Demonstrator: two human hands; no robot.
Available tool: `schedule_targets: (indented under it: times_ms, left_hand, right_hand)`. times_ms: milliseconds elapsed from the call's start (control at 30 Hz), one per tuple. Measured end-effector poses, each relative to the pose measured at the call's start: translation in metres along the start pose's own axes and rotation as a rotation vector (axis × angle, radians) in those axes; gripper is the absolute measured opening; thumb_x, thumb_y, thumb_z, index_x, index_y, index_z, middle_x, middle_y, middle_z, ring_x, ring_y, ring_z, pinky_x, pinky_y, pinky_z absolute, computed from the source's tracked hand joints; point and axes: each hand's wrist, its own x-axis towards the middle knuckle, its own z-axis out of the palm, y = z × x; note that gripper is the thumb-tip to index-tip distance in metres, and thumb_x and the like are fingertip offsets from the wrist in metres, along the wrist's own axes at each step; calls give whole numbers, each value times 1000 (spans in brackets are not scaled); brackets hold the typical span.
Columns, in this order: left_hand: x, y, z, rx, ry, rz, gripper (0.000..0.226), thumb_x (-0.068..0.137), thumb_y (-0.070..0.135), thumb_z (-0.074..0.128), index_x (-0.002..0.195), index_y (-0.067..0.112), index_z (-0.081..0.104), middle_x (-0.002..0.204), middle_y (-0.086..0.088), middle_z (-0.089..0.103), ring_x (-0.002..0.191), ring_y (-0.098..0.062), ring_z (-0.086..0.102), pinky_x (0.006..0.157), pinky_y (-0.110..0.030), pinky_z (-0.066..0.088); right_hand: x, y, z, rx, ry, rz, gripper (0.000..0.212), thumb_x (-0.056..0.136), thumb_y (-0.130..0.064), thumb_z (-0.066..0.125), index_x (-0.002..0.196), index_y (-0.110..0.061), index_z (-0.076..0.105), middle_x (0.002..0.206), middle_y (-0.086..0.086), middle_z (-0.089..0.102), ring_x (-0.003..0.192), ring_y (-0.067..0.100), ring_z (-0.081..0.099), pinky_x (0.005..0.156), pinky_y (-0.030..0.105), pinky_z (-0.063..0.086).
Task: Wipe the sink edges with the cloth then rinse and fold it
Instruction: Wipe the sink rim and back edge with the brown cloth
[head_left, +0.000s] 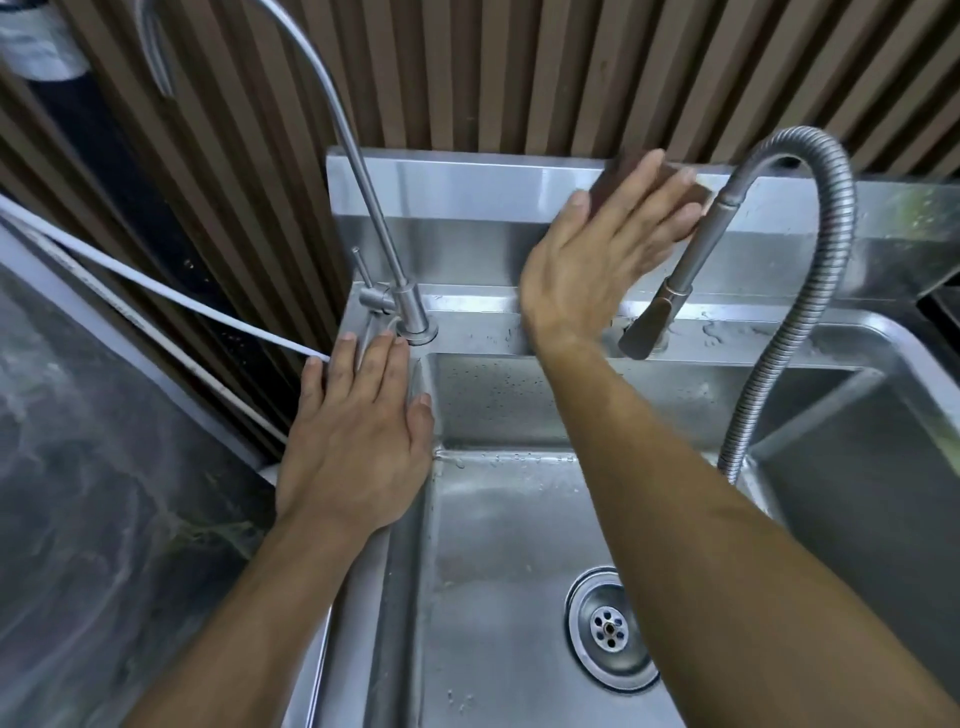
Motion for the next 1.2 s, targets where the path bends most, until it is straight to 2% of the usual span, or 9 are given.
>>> schedule_targets:
  times_ms: [167, 300, 400, 467, 600, 667, 867, 1033, 1200]
  left_hand:
    - [0, 0, 0, 9, 13, -2, 73, 99, 46, 8, 163, 14, 26, 170, -2, 25, 158, -29, 16, 126, -52, 12]
    - [1, -2, 2, 23, 17, 5, 73, 99, 46, 11, 162, 14, 27, 170, -3, 26, 157, -30, 17, 126, -52, 14]
    - [0, -2, 2, 34, 10, 15, 73, 99, 46, 12, 162, 13, 26, 169, -5, 26, 157, -31, 17, 125, -53, 15]
    - [0, -2, 2, 27, 9, 7, 73, 99, 46, 13, 162, 12, 27, 169, -6, 27, 157, -32, 17, 125, -53, 15]
    - [0, -1, 1, 16, 2, 4, 75, 98, 47, 9, 163, 13, 25, 170, -4, 25, 158, -31, 15, 126, -53, 12]
    - [0, -1, 1, 17, 3, 2, 75, 98, 48, 8, 163, 13, 25, 170, -4, 25, 158, -31, 15, 126, -53, 12]
    - [-1, 1, 0, -9, 15, -3, 77, 101, 55, -2, 163, 16, 20, 171, -1, 20, 159, -28, 10, 128, -49, 6]
    - [-2, 1, 0, -21, 13, 0, 76, 102, 55, -1, 164, 15, 21, 171, -2, 21, 159, -28, 10, 129, -48, 9]
    - [-2, 1, -1, -27, 14, 1, 75, 102, 54, -1, 164, 16, 19, 172, -1, 20, 159, -27, 8, 129, -47, 8]
  right_hand:
    - [-31, 8, 12, -158, -202, -731, 57, 112, -33, 29, 165, -15, 20, 173, 11, 15, 160, 33, 9, 130, 51, 10]
    - [2, 7, -1, 109, -3, -71, 60, 111, -33, 25, 165, -12, 13, 174, 13, 1, 160, 35, -4, 130, 52, 2]
    - [9, -14, 1, 239, 41, 202, 68, 109, -34, 32, 165, -8, 5, 173, 15, -8, 159, 34, -10, 129, 52, 1]
    - [-9, -24, 5, 224, -4, 136, 68, 109, -33, 35, 165, -6, 5, 172, 18, -7, 158, 39, -11, 128, 56, 3]
    - [-38, 14, 12, -132, -189, -620, 59, 111, -30, 34, 164, -11, 16, 172, 19, 10, 159, 40, 5, 129, 55, 6]
    - [-19, 26, 7, -212, -192, -789, 56, 112, -32, 32, 164, -17, 20, 172, 15, 15, 159, 36, 10, 130, 53, 9]
    - [0, 28, 1, -291, -119, -689, 62, 112, -46, 30, 164, -13, 23, 170, 19, 19, 158, 41, 15, 129, 53, 11]
    - [5, 23, 3, -329, -154, -929, 58, 113, -44, 32, 163, -15, 26, 169, 17, 23, 157, 39, 19, 129, 50, 10]
    - [9, 32, -9, -61, -128, -519, 55, 113, -28, 30, 164, -11, 22, 172, 15, 13, 159, 40, 3, 130, 53, 2]
